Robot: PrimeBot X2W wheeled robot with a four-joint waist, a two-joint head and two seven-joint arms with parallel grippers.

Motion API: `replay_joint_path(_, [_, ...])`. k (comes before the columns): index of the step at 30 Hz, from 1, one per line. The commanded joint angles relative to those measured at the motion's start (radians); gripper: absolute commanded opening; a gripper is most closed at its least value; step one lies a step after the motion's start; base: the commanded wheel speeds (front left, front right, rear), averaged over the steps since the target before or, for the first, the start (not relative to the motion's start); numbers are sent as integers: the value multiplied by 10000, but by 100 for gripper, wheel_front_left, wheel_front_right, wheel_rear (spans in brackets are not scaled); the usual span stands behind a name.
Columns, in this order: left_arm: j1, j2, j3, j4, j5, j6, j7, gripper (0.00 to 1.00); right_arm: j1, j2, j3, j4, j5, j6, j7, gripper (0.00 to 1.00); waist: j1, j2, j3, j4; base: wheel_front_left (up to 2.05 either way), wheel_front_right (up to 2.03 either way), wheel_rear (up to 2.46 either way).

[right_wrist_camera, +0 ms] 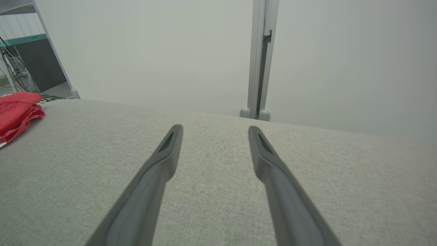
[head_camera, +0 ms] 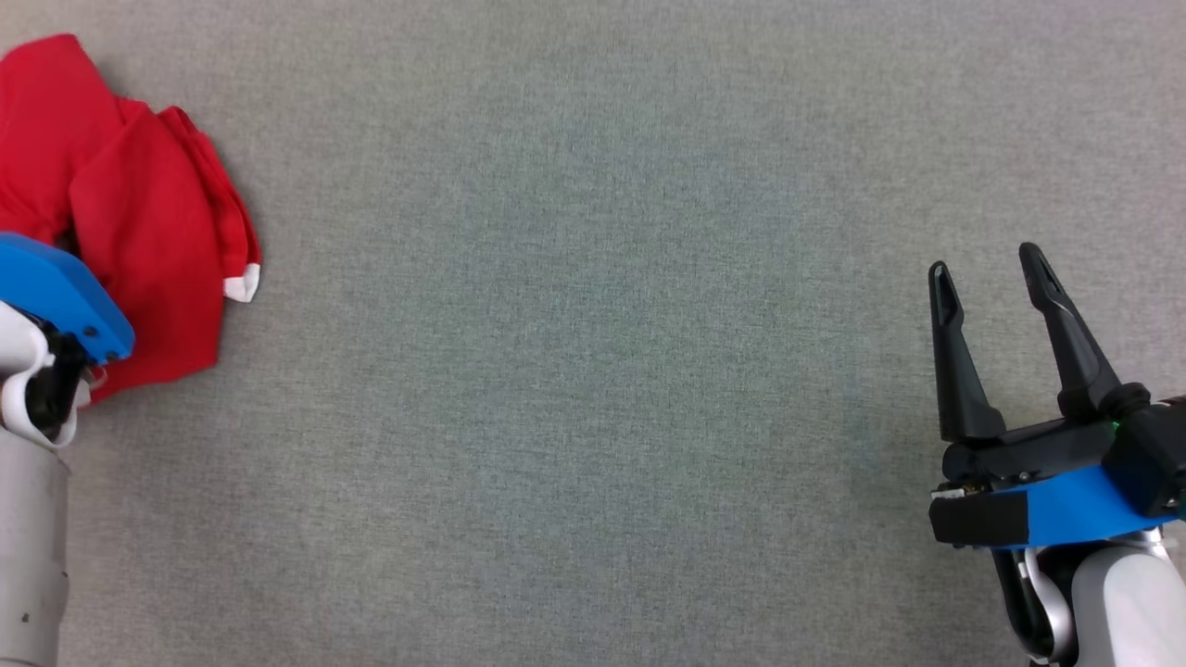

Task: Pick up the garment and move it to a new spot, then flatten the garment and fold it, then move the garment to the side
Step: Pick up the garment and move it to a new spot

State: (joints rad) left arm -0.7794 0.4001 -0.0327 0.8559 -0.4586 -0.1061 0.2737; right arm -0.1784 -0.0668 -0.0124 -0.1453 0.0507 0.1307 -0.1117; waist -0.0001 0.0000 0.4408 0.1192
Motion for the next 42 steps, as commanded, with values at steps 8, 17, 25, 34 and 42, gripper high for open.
replay_joint_path(8, [-600,317,-279,-1043,731,214,-2159,0,219,105,50,460,213,1,-253,100,1,0,-874,-230,0,0,0])
replay_joint_path(17, [-1339,492,-854,-3036,1382,215,-2969,0,468,161,131,1206,509,1,-669,100,1,0,-1980,-853,0,0,0])
replay_joint_path(25, [-1937,89,-1561,-5215,1505,85,-2760,0,600,163,318,1774,1108,1,-1041,100,1,0,-2431,-1953,0,0,0])
replay_joint_path(34, [-2595,-895,-2783,-6603,1354,-79,-2277,0,390,164,646,2287,1642,3,-1371,100,1,0,-2416,-3426,0,0,0])
replay_joint_path(42, [-2463,-1679,-3582,-6545,1233,-99,-2123,0,168,166,1001,2636,2137,3,-1504,100,1,0,-2223,-4280,0,0,0])
